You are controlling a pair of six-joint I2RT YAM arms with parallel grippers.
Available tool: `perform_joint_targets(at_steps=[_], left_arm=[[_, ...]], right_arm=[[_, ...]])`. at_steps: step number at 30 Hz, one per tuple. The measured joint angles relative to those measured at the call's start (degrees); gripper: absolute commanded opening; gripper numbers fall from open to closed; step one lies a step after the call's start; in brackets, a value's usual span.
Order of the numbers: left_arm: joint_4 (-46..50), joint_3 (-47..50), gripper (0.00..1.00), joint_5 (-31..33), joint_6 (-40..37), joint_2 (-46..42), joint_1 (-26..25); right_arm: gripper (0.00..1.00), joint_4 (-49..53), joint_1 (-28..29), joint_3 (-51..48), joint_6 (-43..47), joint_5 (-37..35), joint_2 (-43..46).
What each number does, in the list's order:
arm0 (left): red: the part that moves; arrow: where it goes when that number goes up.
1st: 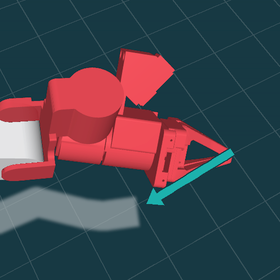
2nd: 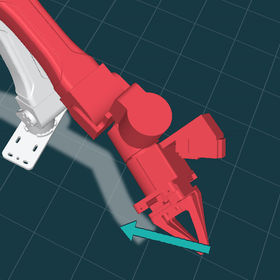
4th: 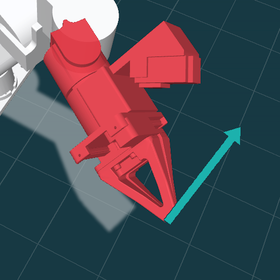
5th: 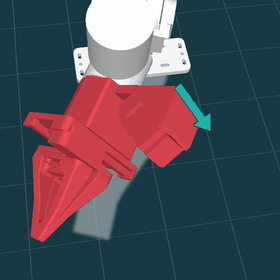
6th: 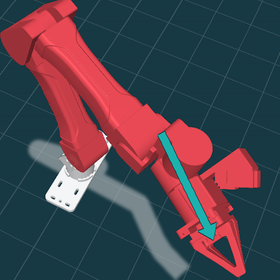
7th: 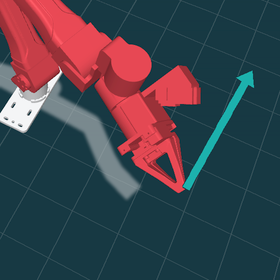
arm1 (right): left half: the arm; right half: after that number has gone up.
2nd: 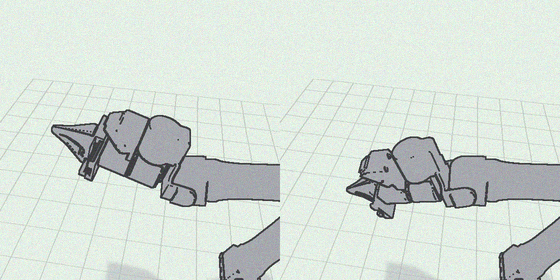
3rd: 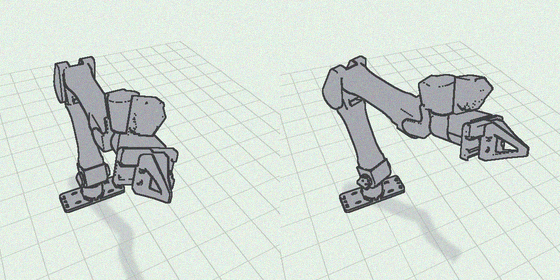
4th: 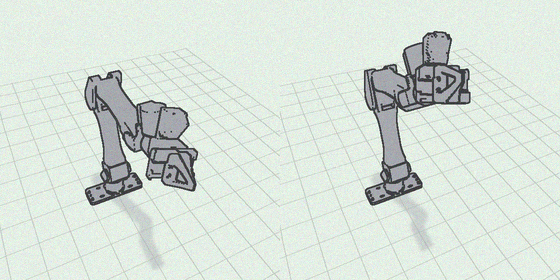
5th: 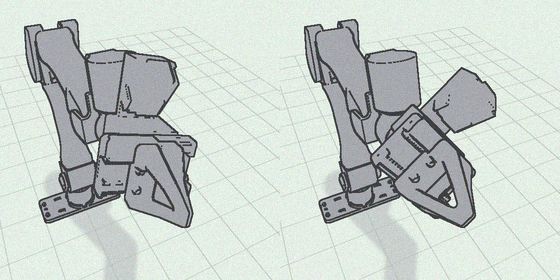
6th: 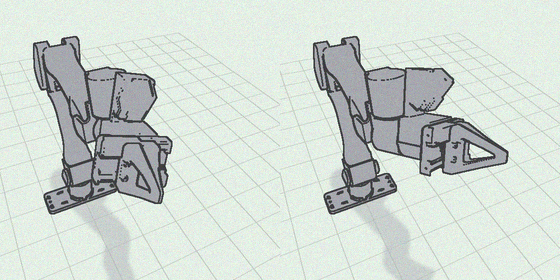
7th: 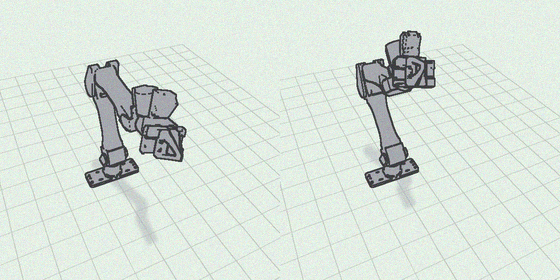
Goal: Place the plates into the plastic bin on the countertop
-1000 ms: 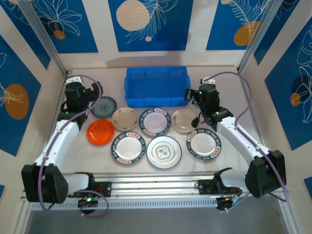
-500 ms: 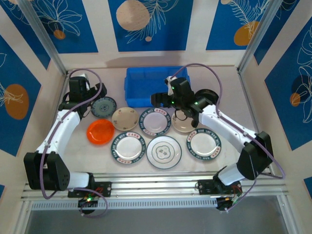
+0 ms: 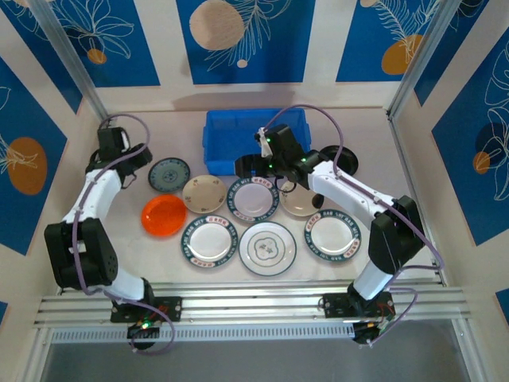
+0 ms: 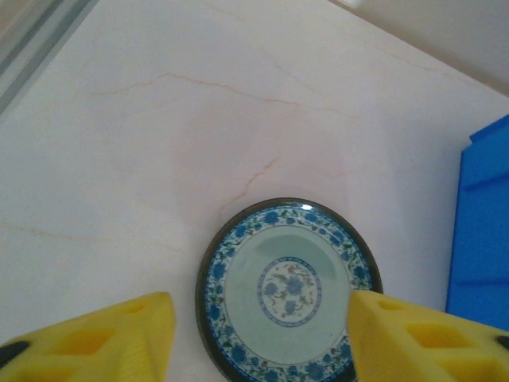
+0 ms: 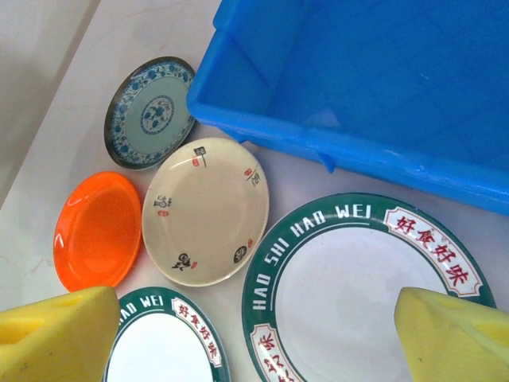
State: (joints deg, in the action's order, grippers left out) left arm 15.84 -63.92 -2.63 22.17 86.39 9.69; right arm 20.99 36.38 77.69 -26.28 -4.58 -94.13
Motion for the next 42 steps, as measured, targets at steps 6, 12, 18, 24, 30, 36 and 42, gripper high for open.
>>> perform_joint_targets(at_steps=[6, 12, 18, 24, 30, 36, 42], left_arm=[[-5.6, 5.8, 0.41, -10.9, 5.2, 4.2, 6.7], [-10.1, 8.2, 0.36, -17.7, 7.9, 9.6, 8.3], [-13.9, 8.5, 0.34, -20.1, 9.0, 12.7, 8.3], [-15.3, 8.6, 0.33, -20.3, 9.0, 14.3, 8.3], [-16.6, 9.4, 0.33, -20.3, 9.0, 15.5, 8.3], [-17.2, 9.6, 0.32, -20.6, 9.0, 16.4, 8.3], [-18.3, 9.6, 0.31, -21.2, 9.0, 17.6, 8.3]], right_arm=[[0.9, 0.3, 0.0, 1.5, 0.0, 1.2, -1.5], [0.9, 0.9, 0.0, 2.0, 0.0, 1.9, -2.9], [0.9, 1.2, -0.1, 2.0, 0.0, 2.1, -2.9], [0.9, 1.4, -0.2, 2.0, -0.1, 2.0, -2.9], [0.9, 1.4, -0.2, 2.0, -0.3, 2.0, -2.9], [0.9, 1.4, -0.3, 2.0, -0.4, 2.0, -3.1], [0.9, 1.4, -0.6, 2.0, -0.4, 2.0, -3.6]])
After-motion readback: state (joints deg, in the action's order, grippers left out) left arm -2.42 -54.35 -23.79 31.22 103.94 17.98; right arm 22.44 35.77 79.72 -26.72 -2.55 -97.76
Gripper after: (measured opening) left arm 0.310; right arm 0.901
